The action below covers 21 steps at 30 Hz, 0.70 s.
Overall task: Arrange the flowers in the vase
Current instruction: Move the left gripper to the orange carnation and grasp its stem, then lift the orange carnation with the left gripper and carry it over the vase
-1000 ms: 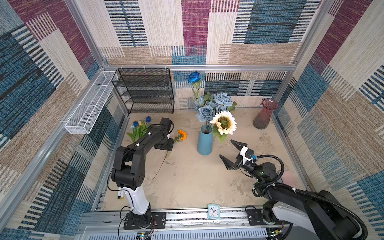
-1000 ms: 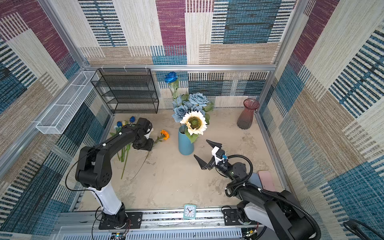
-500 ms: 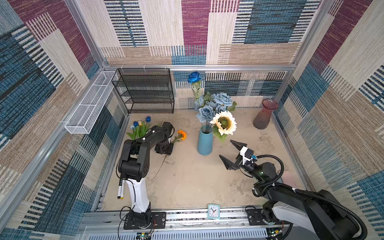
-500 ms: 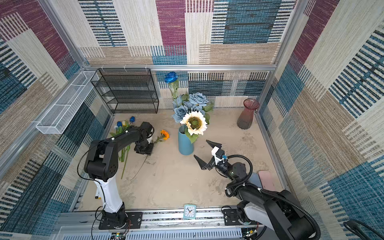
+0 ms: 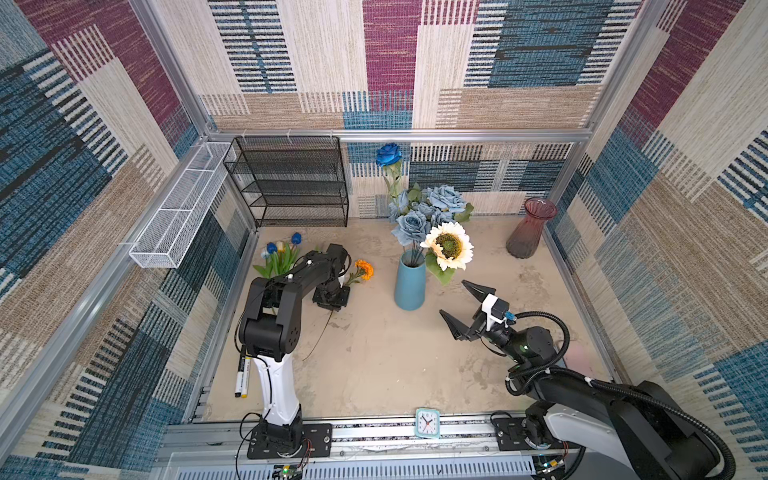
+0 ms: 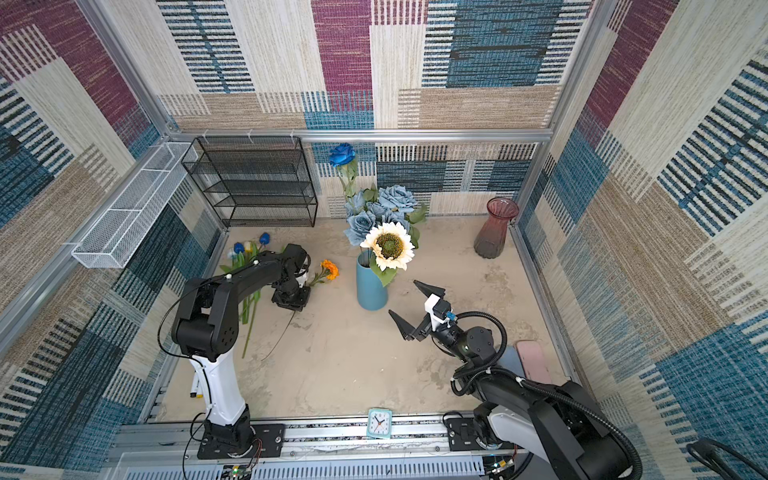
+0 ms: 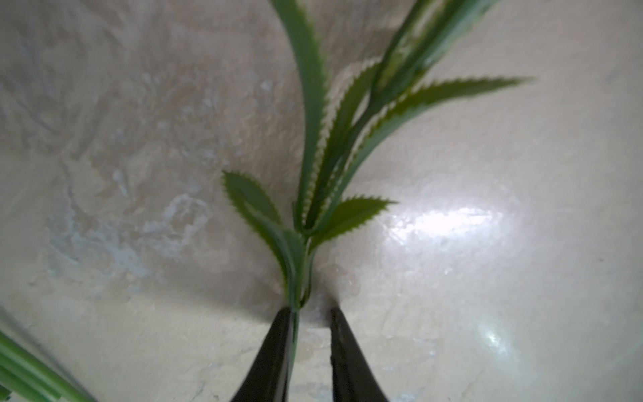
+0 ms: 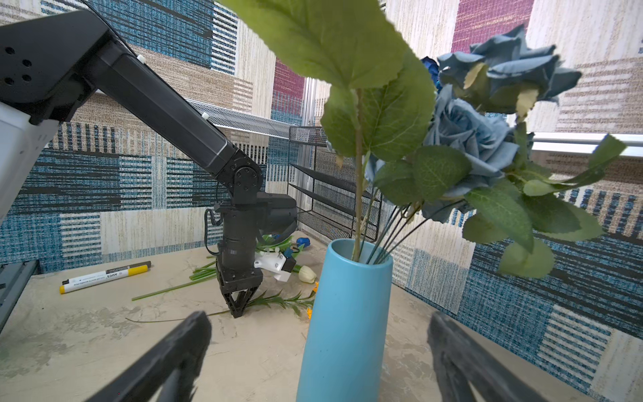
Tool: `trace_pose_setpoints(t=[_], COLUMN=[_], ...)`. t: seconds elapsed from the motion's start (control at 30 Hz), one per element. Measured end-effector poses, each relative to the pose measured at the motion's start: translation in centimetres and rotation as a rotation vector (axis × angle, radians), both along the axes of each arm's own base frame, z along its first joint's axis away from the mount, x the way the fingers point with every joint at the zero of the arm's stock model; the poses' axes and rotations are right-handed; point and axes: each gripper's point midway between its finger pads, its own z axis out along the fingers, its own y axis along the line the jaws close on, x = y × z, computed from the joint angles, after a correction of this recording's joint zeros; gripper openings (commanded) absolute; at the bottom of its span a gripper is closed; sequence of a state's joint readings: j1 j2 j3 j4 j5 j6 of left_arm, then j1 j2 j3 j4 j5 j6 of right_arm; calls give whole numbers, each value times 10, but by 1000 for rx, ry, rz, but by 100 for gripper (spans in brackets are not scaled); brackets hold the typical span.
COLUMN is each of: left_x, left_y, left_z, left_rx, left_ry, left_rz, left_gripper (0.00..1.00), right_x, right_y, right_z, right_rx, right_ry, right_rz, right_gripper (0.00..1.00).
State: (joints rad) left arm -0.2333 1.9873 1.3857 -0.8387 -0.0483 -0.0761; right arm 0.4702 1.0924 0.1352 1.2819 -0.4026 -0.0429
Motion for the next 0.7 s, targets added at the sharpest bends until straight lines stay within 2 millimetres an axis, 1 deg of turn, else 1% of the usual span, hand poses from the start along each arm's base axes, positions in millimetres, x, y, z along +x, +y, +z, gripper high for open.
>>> trace_pose_setpoints(t=[0.03,0.1,0.17,0.4,0.5,0.6,0.7], left_x=[0,0,0,2,6,9,12], left_y=[0,-2,-3,-5,-5,-6,-7], left_z=[0,0,0,2,4,9,12], left_rx=[-1,-10,-18,-27,-30,-38,-44], left_ry=[-1,-1,0,-11,-29,-51,-70], left_rz=[0,-1,-1,3,8,8,11], left_gripper=[19,17,11,2,0,0,0], right_x=[0,0,1,3,3,0,-1], right_y=[-1,-2,-3,-4,-5,-7,-9], right_z=[1,0,0,-2,-1,5,7], right_rx=[3,5,6,7,11,22,27], right_ry=[-2,-1,1,8,4,-14,-19], right_rz=[-4,-13,-18,-29,-35,-39,-44], right_gripper=[100,100,100,100,100,100,100])
